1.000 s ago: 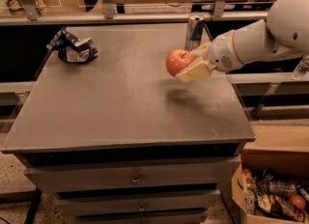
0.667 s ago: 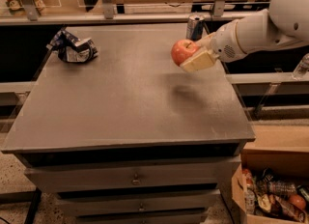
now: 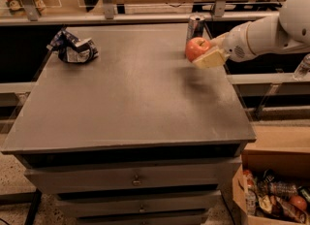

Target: Move apple near redbull can

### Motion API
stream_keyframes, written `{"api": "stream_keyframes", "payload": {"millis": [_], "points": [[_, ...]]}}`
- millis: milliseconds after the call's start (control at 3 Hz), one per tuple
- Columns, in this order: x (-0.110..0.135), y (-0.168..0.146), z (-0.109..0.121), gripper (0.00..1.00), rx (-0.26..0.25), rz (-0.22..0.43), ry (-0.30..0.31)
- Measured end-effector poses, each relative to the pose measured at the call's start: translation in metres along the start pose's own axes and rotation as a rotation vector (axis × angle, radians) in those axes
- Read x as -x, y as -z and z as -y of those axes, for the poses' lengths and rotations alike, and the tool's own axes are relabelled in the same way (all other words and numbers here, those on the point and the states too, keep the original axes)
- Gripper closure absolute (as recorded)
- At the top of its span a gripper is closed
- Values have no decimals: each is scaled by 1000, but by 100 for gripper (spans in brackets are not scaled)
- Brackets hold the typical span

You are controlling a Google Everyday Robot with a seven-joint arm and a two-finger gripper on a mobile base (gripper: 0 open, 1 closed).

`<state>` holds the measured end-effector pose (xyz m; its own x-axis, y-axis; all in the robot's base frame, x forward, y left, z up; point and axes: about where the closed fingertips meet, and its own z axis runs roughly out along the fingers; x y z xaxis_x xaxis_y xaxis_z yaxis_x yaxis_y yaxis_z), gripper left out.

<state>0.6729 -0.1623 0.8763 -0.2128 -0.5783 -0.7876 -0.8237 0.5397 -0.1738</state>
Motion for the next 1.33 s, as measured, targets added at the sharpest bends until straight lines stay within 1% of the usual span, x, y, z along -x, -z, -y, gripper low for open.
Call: {"api": "stream_keyframes", "payload": {"millis": [333, 667, 1000, 1333], "points": [[-17, 5, 15, 82, -44, -1, -19], [-29, 2, 21, 51, -64, -10, -25], [-33, -4, 21, 28, -67, -20, -22], [-37, -13, 19, 5, -61, -17, -21]]}}
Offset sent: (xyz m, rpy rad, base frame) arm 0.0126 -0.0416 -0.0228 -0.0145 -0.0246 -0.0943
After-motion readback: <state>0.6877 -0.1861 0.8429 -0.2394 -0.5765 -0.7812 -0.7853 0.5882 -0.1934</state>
